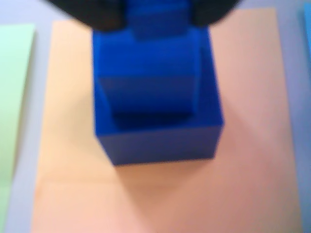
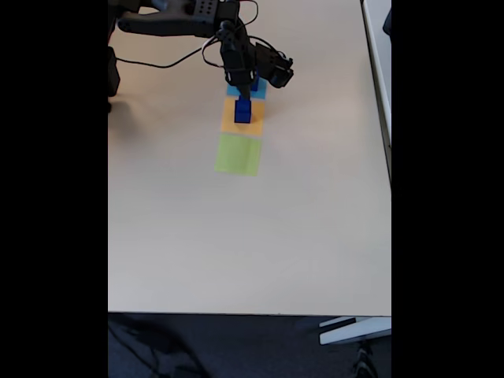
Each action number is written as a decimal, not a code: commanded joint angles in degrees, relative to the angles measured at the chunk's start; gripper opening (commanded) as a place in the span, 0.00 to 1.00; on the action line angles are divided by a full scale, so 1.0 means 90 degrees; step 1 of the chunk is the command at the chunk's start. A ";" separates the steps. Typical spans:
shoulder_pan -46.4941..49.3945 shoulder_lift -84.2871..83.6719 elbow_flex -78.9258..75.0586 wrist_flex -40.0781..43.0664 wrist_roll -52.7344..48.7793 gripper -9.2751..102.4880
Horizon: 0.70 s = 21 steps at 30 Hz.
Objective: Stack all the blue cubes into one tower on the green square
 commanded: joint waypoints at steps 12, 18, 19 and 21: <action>0.0059 0.0264 0.0146 -0.0273 0.0059 0.08; 0.0068 0.0283 0.0176 -0.0283 0.0049 0.08; 0.0068 0.0283 0.0176 -0.0283 0.0049 0.08; 0.0068 0.0293 0.0186 -0.0283 0.0049 0.08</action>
